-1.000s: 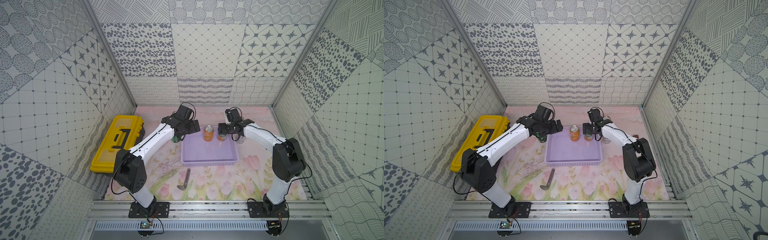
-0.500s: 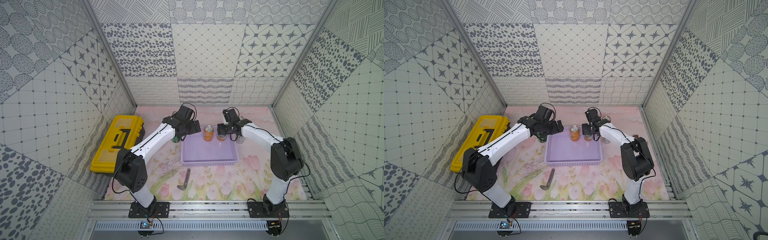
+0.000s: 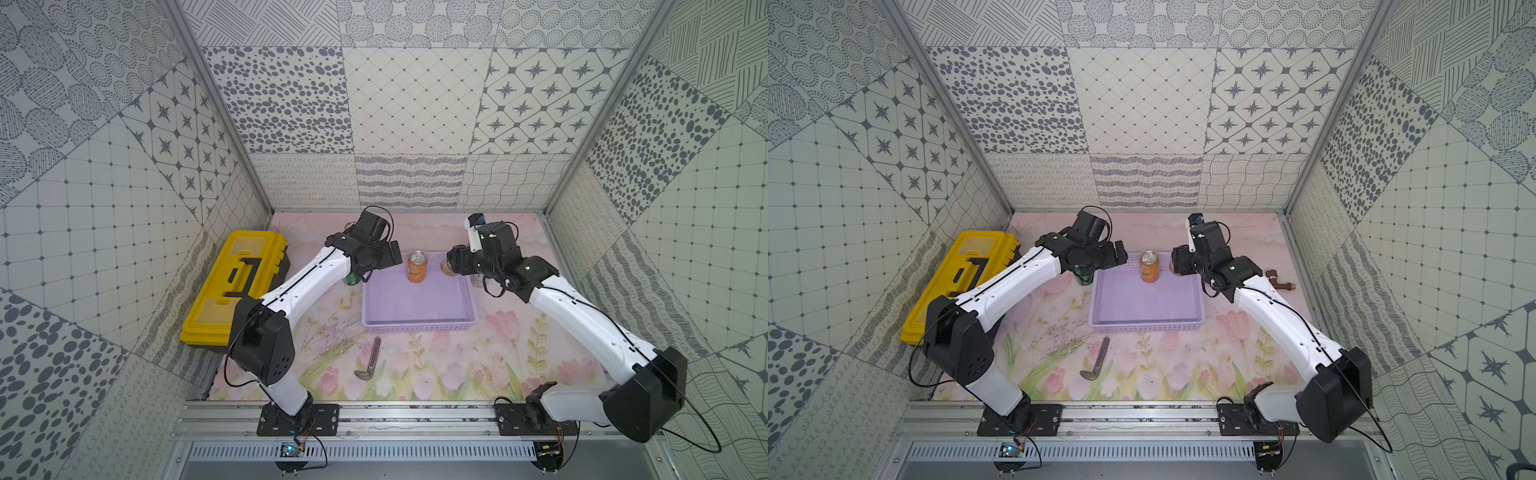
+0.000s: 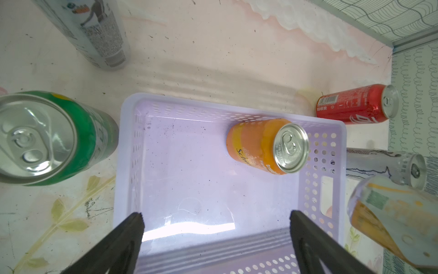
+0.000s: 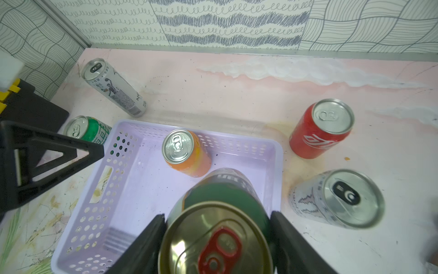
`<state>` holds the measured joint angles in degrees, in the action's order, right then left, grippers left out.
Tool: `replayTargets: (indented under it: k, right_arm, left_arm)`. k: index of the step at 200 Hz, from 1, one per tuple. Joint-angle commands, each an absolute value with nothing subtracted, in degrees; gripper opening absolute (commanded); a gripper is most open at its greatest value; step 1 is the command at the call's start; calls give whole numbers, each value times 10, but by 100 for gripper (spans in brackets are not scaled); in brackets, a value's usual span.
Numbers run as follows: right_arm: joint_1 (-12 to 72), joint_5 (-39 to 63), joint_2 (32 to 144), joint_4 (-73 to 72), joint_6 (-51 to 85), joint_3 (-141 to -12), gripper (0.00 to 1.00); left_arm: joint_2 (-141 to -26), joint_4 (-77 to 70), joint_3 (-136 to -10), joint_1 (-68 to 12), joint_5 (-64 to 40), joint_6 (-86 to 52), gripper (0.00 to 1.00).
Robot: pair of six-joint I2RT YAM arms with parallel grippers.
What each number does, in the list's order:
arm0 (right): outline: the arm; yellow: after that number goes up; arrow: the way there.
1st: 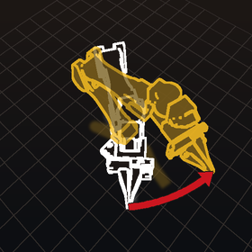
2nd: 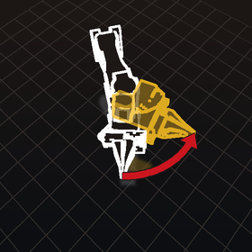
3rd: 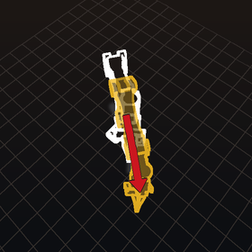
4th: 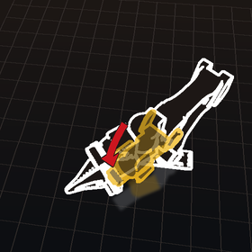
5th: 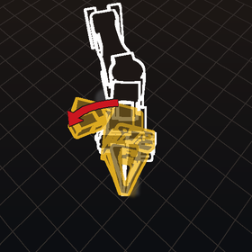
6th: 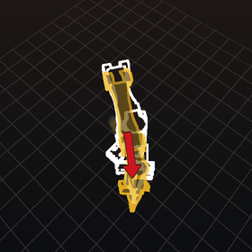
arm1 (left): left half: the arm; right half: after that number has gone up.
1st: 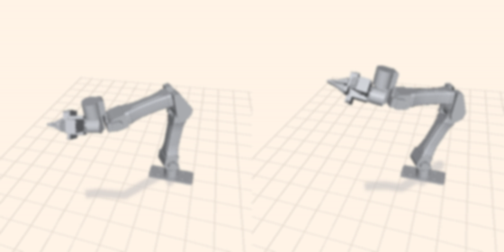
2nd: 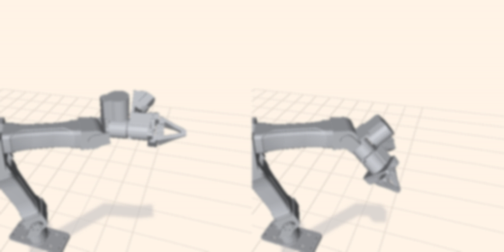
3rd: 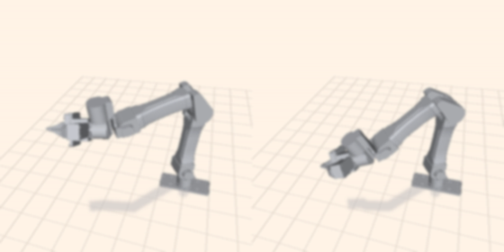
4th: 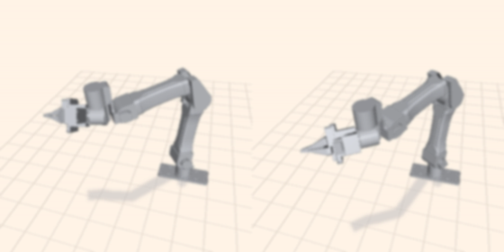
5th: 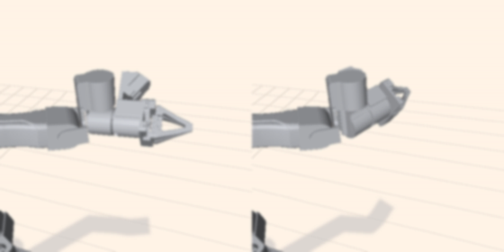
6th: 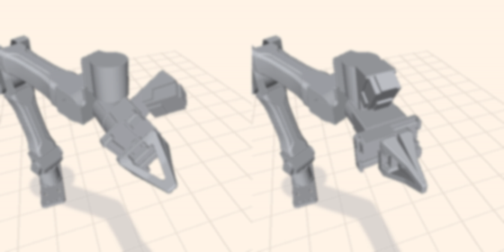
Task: Take out the drinks from the basket
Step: Pick up the drink from the basket, then place the drink at the center of the board.
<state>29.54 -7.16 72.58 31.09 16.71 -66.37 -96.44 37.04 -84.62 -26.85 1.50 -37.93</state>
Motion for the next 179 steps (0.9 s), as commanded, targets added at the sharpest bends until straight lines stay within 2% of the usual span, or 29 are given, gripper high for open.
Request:
replayTargets:
  k: [1,21,59,77,179]
  right_arm:
    - [293,-120,658,282,195,-619,54]
    - [275,-132,606,293,219,-584,54]
    - [173,-83,550,301,282,-503,51]
    - [157,-78,536,302,282,-475,51]
    - [156,-73,637,266,268,-446,52]
  left_arm:
    - [-954,366,-854,-270,6,-381,100]
    - [-956,365,-855,-270,4,-381,100]
    - [-962,364,-855,-270,1,-381,100]
    - [-961,364,-857,-270,2,-380,100]
    - [-961,368,-859,-270,3,-379,100]
